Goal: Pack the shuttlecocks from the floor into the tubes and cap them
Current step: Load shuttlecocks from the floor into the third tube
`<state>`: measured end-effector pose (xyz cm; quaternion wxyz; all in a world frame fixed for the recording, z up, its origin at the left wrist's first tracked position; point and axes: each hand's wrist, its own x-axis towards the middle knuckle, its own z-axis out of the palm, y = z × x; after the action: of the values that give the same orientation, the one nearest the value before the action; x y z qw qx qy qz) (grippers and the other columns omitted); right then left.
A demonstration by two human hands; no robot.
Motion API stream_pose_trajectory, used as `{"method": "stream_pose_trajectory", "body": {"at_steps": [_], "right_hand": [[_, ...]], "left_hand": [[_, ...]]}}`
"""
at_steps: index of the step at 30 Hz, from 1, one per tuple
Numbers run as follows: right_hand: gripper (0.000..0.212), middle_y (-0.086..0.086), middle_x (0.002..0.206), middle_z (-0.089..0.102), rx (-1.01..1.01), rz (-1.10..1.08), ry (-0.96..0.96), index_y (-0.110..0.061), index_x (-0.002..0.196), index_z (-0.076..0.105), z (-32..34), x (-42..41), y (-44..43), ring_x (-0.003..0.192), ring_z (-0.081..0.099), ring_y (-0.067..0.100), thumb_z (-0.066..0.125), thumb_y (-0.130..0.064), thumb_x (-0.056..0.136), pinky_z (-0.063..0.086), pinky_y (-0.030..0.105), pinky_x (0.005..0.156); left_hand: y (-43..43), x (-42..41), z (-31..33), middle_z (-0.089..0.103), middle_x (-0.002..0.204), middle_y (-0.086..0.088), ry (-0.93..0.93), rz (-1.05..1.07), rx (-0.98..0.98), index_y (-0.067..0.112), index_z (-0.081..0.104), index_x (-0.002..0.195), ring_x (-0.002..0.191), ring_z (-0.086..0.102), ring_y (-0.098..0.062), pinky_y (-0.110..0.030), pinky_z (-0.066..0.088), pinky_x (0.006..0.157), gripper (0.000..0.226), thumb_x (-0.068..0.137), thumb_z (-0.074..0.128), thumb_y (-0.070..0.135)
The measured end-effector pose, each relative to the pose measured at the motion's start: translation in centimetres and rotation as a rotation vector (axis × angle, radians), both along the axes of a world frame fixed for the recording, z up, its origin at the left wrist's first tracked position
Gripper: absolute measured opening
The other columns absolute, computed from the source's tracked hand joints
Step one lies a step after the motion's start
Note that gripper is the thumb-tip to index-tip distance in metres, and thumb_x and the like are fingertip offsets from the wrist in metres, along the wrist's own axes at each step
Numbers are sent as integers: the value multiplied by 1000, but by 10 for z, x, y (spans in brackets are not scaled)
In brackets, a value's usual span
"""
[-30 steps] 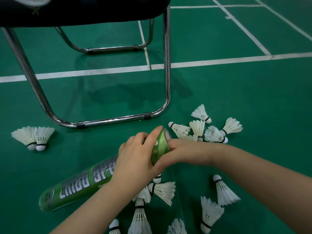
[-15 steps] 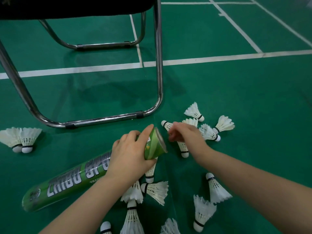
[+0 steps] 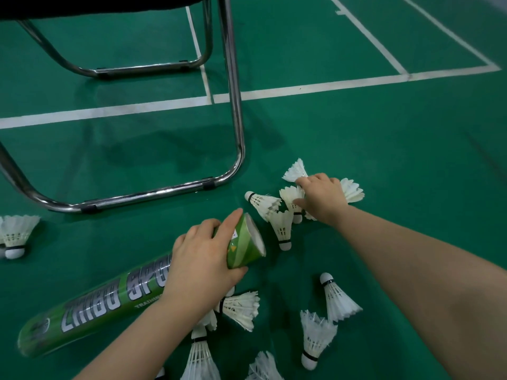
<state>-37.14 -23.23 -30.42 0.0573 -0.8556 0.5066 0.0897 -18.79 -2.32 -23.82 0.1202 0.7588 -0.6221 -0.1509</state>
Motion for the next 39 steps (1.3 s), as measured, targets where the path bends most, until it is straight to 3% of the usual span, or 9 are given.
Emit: {"method": "stream_pose_trajectory", "body": {"at_steps": [5,9,14,19,23,27,30,36,39], "right_hand": [[28,-1,90,58,97,-244,-264,-18,84,55,0,-4,-5,98,47,20,46,-42,93,36,37,82],[28,-1,71,49,151,-419,-692,-13,84,50,24,-7,22,67,44,17,42,-37,96,35,29,60],[22,-8,70,51,164,-419,-1046,-19,79,50,77,10,95,59,45,-1,48,-34,94,34,13,55],[20,-13,61,49,216,-331,-1188,-27,72,48,96,30,141,57,47,-2,54,-27,91,36,12,54],[19,-19,60,53,423,-386,-1277,-27,73,52,87,40,146,58,48,-2,57,-27,91,39,17,57],[22,-21,71,59,688,-276,-1192,-26,84,61,88,37,151,70,52,-1,46,-38,95,45,24,68],[47,4,105,68,913,-183,-1016,-16,105,67,91,30,141,101,63,17,53,-53,80,48,36,94],[36,9,121,63,1292,164,-525,-7,116,60,110,32,114,111,58,15,61,-29,88,41,29,104],[34,13,123,61,1326,168,-480,-3,118,57,106,43,114,111,58,18,58,-23,91,42,24,101]], "left_hand": [[-6,9,7,42,129,3,18,38,-23,38,5,145,116,39,-17,-35,31,98,95,72,66,52],[-7,9,9,42,128,3,8,34,-22,37,5,145,114,39,-17,-34,32,97,95,73,65,53],[-5,1,6,42,129,3,-2,14,-16,37,4,145,115,40,-17,-34,32,97,95,73,64,54],[-8,-11,10,46,125,1,14,-9,-52,36,11,145,113,44,-19,-36,34,92,95,70,67,52],[-7,-18,14,49,123,1,29,-22,-71,37,15,143,110,46,-20,-38,37,91,94,67,69,51],[-7,-18,13,54,116,-3,20,-26,-69,35,22,141,104,52,-25,-42,41,85,93,63,71,49],[-8,-16,11,56,111,-6,18,-33,-73,31,27,140,99,54,-28,-43,44,81,91,62,72,44],[2,-22,6,60,98,-7,-42,-91,-64,28,29,134,85,59,-29,-45,49,70,89,55,68,38],[4,-19,4,60,100,-7,-66,-83,-36,30,30,135,89,59,-28,-44,47,74,93,55,76,37]]}}
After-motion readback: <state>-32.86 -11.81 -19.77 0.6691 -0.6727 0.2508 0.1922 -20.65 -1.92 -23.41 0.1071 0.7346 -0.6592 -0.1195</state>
